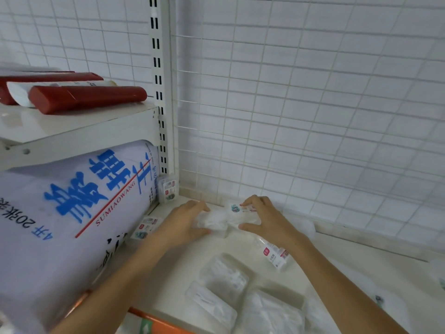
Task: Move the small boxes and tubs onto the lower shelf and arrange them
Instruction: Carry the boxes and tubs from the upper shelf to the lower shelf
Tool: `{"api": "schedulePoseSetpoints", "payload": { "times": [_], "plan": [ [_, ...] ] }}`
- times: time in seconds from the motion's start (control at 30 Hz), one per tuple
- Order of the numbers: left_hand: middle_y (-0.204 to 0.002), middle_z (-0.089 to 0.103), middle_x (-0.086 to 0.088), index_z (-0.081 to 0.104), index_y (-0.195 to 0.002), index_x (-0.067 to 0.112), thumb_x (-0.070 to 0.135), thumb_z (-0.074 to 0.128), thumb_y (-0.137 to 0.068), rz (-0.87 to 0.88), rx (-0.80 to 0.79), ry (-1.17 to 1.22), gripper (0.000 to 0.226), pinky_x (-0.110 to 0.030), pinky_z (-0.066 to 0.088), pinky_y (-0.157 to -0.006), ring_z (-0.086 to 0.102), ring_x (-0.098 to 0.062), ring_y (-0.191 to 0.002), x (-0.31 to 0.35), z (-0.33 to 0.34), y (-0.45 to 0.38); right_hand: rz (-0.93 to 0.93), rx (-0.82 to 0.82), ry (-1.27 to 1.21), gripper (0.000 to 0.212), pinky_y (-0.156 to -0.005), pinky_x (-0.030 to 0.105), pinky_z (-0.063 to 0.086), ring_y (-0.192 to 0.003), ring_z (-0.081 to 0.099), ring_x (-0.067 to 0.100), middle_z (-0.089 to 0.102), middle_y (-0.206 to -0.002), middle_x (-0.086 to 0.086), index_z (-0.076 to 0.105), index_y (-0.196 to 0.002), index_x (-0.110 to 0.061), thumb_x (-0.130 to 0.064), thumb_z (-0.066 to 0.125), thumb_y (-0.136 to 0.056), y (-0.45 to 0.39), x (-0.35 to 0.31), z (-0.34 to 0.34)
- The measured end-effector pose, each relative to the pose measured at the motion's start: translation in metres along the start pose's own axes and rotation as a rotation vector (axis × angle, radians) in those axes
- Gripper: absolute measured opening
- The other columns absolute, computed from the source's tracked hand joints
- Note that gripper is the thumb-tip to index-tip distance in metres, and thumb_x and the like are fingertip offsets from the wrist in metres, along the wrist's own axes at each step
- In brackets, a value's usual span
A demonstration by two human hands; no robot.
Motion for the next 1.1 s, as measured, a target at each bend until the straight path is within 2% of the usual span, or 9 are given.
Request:
{"api": "schedulePoseSetpoints", "payload": {
  "times": [0.2,0.4,0.5,0.6,0.73,0.83,0.9,1.0,1.1],
  "plan": [
    [-0.098,0.057,0.014,0.058,-0.095,0.030,0.076,0.052,-0.063,0.048,-0.006,0.288,0.057,-0.012,0.038,-0.080,0.051,0.002,-0.093,0.006,-0.014,0.008,0.026,0.015,-0.177,0.031,-0.079,0.021,0.036,-0.103,0.047,0.009,0.043,-0.113,-0.005,0.044,-0.107,-0.044,-0.052,0.059,-0.081,0.010,-0.006,-0.007],
    [-0.077,0.064,0.018,0.063,-0.086,0.025,0.038,0.058,-0.088,-0.031,-0.026,0.528,0.014,-0.016,0.042,-0.063,0.058,0.000,-0.070,0.011,-0.018,0.011,0.032,0.098,-0.308,0.029,-0.076,0.008,0.041,-0.095,0.053,0.002,0.055,-0.111,-0.007,0.053,-0.108,-0.032,-0.049,0.054,-0.084,0.015,-0.008,-0.019],
    [-0.078,0.064,0.006,0.060,-0.093,0.017,0.021,0.049,-0.094,-0.133,0.015,0.712,0.012,-0.017,0.045,-0.057,0.061,-0.005,-0.069,0.013,-0.018,0.013,0.050,0.131,-0.367,0.037,-0.081,0.022,0.045,-0.088,0.058,0.008,0.061,-0.101,-0.007,0.053,-0.109,-0.031,-0.057,0.050,-0.083,0.018,-0.006,-0.022],
    [-0.085,0.063,-0.002,0.055,-0.094,0.015,0.021,0.043,-0.097,-0.276,0.013,0.841,0.014,-0.020,0.048,-0.054,0.062,-0.010,-0.070,0.019,-0.019,0.017,0.021,0.237,-0.393,0.014,-0.056,0.012,0.037,-0.059,0.043,0.005,0.045,-0.071,0.000,0.050,-0.103,-0.029,-0.038,0.047,-0.093,0.020,-0.008,-0.024],
    [-0.100,0.064,-0.007,0.056,-0.100,0.013,0.014,0.045,-0.095,-0.398,-0.011,0.949,0.012,-0.029,0.054,-0.059,0.064,-0.020,-0.082,0.023,-0.020,0.019,0.058,0.262,-0.427,0.014,-0.053,0.011,0.039,-0.067,0.048,0.013,0.047,-0.076,0.006,0.048,-0.106,-0.028,-0.033,0.050,-0.093,0.023,-0.011,-0.025],
    [-0.109,0.062,-0.008,0.057,-0.103,0.016,0.010,0.049,-0.091,-0.385,-0.062,0.964,0.015,-0.030,0.054,-0.065,0.064,-0.023,-0.091,0.022,-0.021,0.023,0.152,0.243,-0.471,0.015,-0.051,0.011,0.042,-0.078,0.052,0.004,0.051,-0.086,0.000,0.052,-0.105,-0.026,-0.026,0.055,-0.090,0.024,-0.009,-0.024],
    [-0.111,0.062,-0.008,0.056,-0.106,0.016,0.009,0.051,-0.090,-0.357,-0.090,0.962,0.018,-0.028,0.054,-0.066,0.064,-0.024,-0.094,0.021,-0.021,0.025,0.173,0.301,-0.498,0.021,-0.055,0.013,0.041,-0.076,0.052,0.004,0.051,-0.092,-0.001,0.054,-0.104,-0.027,-0.017,0.058,-0.087,0.024,-0.008,-0.023],
    [-0.109,0.063,-0.006,0.054,-0.107,0.017,0.009,0.052,-0.091,-0.341,-0.071,0.943,0.018,-0.031,0.055,-0.067,0.064,-0.024,-0.093,0.021,-0.021,0.026,-0.018,0.504,-0.278,0.028,-0.072,0.003,0.040,-0.084,0.051,-0.003,0.049,-0.099,-0.003,0.056,-0.110,-0.023,-0.011,0.061,-0.085,0.028,-0.012,-0.023],
    [-0.109,0.061,-0.006,0.052,-0.107,0.021,0.008,0.049,-0.093,-0.362,0.000,0.906,0.020,-0.032,0.055,-0.063,0.062,-0.023,-0.088,0.021,-0.020,0.024,-0.221,0.387,0.090,0.040,-0.090,0.004,0.033,-0.094,0.048,-0.003,0.037,-0.111,-0.008,0.050,-0.127,-0.015,-0.015,0.059,-0.088,0.027,-0.008,-0.016]
  ]
}}
Point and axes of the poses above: each hand's wrist, its own y-axis away from the middle knuckle, its own z-axis out of the palm, x = y × z, the point moved 1 cm from there along -y, towards the middle knuckle
